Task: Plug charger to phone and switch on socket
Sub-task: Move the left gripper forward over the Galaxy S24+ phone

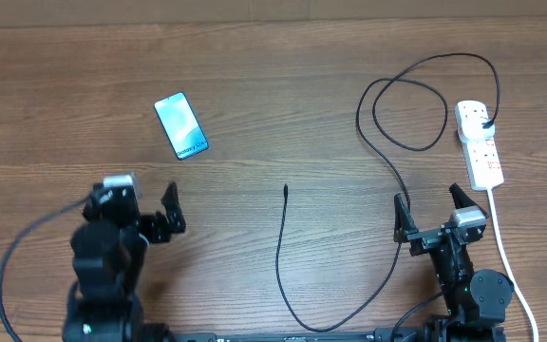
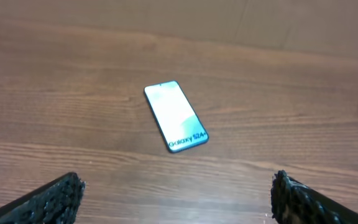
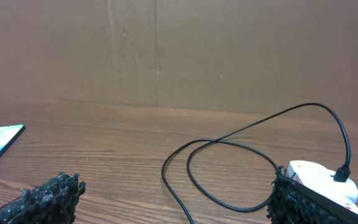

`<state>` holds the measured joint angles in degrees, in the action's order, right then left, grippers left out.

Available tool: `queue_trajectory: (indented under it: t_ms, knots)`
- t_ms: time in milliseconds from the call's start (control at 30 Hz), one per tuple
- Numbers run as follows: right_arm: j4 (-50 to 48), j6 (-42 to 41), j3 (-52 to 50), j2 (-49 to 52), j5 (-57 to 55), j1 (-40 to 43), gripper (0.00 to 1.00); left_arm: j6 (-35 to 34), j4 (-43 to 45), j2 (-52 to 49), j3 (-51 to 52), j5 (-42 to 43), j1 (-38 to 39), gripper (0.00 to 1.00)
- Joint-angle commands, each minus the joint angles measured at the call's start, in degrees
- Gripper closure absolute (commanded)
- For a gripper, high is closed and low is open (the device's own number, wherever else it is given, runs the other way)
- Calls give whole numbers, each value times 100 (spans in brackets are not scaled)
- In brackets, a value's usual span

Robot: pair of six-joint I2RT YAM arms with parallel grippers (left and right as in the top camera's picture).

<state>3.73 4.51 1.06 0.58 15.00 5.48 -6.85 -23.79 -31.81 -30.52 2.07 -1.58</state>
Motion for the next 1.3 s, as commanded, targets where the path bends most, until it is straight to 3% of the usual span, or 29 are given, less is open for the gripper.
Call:
queue_trajectory:
  t_ms: [0, 533, 767, 1267]
  knots:
    - [-20, 2, -59, -42, -42, -48, 0, 111, -273, -586, -680, 142, 28, 0]
    - [-20, 2, -59, -42, -42, -48, 0, 107, -1939, -3036, -3003, 310, 68, 0]
    - [-22, 2, -59, -42, -42, -48, 0, 109, -2485, -3591, -3276, 245, 66, 0]
    - [-22, 4, -59, -42, -42, -48, 0, 96, -2509, -3742, -3274, 249, 66, 0]
